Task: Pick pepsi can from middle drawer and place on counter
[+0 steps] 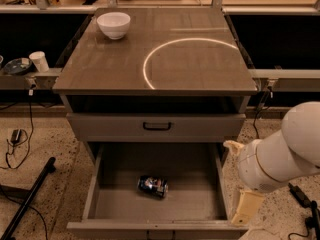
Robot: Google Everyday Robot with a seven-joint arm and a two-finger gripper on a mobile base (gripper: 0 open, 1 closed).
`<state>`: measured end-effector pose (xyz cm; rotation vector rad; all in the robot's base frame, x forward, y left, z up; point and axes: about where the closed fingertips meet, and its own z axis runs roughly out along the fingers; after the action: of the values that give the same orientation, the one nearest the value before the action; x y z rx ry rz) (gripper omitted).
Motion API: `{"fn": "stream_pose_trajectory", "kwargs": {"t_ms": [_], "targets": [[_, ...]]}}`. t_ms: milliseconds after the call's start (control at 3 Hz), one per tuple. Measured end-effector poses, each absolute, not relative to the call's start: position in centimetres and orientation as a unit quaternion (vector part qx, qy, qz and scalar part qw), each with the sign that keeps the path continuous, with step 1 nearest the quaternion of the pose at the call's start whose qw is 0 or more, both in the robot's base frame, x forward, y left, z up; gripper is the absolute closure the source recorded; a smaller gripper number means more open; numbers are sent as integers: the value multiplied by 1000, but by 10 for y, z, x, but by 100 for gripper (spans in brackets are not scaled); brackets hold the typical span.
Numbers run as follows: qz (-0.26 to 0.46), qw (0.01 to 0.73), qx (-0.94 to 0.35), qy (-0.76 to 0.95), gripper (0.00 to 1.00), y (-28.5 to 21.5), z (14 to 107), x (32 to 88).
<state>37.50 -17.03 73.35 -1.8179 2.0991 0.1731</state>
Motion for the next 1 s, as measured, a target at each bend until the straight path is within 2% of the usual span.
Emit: {"fn": "stream_pose_trajectory", "kwargs": {"t_ms": [333,1000], "targets": [[83,177,-648,736,0,-156,690,366],[88,177,-652,732,0,-152,674,375]]}}
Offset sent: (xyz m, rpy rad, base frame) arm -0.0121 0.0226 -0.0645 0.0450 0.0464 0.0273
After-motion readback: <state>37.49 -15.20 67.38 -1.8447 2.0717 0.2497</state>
